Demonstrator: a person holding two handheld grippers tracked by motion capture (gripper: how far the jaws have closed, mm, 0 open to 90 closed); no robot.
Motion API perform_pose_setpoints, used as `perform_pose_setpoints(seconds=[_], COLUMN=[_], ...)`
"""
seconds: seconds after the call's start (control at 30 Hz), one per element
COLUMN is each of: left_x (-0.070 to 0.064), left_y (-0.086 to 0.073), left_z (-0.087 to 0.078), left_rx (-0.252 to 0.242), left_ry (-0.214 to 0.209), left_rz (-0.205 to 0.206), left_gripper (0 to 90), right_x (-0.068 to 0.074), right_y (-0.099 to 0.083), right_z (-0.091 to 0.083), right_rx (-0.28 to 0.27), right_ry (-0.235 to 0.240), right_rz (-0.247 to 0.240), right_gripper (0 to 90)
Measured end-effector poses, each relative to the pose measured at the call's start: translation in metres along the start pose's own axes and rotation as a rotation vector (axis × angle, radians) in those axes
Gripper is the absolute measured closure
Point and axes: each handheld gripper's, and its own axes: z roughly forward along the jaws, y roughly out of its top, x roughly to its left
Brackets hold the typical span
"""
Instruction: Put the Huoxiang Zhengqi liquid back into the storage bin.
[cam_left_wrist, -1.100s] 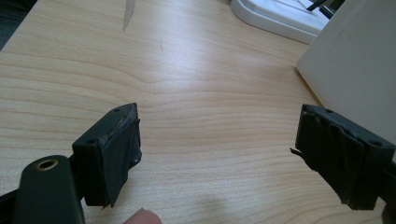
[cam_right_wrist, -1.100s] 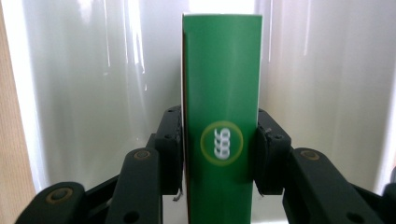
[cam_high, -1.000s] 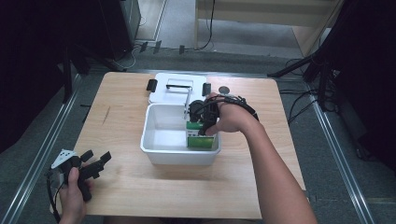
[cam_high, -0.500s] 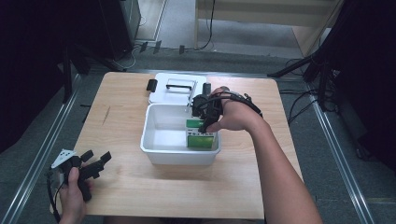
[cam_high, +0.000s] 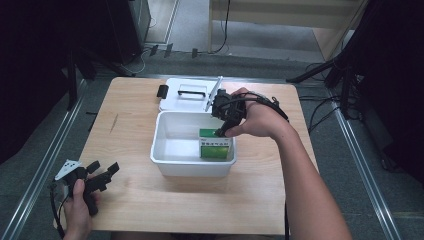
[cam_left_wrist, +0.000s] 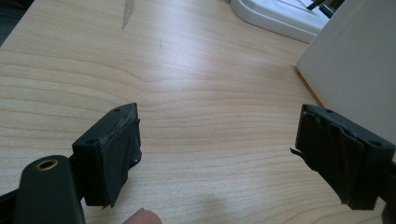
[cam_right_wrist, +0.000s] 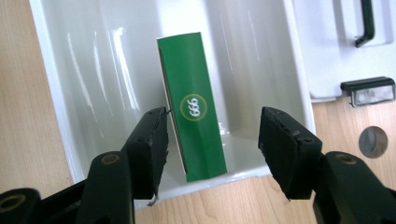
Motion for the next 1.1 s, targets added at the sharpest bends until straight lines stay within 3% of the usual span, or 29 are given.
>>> perform_pose_setpoints(seconds=[0.33, 0.7, 1.1], left_x=[0.000, 0.000, 0.000], left_y=[0.000, 0.000, 0.000], left_z=[0.000, 0.000, 0.000], left_rx=[0.000, 0.000, -0.001], left_ry=[-0.001, 0.000, 0.000], left_rz=[-0.001, -0.002, -0.003], left_gripper=[15.0, 15.0, 14.9], right_x=[-0.004, -0.010, -0.017], right_y=[-0.015, -0.041, -0.083], right_z=[-0.014, -0.025, -0.029], right_rx=[-0.056, -0.137, -0.255], right_ry=[-0.015, -0.038, -0.090], right_rz=[0.061, 0.170, 0.344], right_gripper=[42.7, 40.7, 36.0])
